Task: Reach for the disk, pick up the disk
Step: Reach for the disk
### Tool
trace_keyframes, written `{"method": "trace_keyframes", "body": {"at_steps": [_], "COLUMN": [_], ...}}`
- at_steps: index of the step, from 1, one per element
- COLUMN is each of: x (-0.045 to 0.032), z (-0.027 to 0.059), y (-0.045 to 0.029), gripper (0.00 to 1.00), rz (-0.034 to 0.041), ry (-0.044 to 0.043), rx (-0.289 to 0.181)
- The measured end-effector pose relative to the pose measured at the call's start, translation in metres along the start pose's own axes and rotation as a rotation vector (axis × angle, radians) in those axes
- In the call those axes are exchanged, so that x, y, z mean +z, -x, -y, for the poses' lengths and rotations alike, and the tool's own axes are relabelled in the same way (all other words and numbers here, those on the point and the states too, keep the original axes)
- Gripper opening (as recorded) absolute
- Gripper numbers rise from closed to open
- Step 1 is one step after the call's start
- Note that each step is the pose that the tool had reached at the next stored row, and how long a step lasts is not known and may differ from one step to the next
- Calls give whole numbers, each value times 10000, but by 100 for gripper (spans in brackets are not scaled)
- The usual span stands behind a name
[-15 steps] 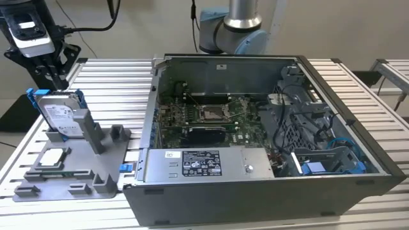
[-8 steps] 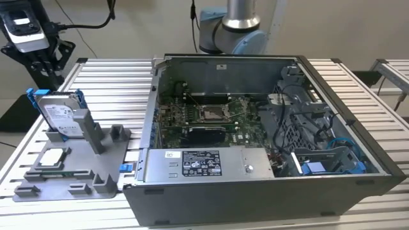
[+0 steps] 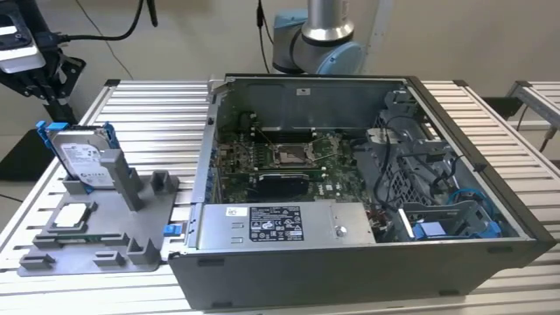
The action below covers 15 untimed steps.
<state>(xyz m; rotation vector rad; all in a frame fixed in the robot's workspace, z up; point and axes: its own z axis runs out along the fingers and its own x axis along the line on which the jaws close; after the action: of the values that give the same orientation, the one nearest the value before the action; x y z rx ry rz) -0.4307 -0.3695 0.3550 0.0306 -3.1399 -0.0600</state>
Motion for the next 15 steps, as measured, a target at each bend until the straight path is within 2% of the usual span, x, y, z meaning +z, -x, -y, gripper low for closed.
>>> {"method": "trace_keyframes", "body": {"at_steps": [7, 15], "x": [13, 21], "z": [48, 92], "y": [-90, -127], "gripper": [0, 0], "rz": [0, 1], "ry": [0, 0], "rx": [-3, -1]}}
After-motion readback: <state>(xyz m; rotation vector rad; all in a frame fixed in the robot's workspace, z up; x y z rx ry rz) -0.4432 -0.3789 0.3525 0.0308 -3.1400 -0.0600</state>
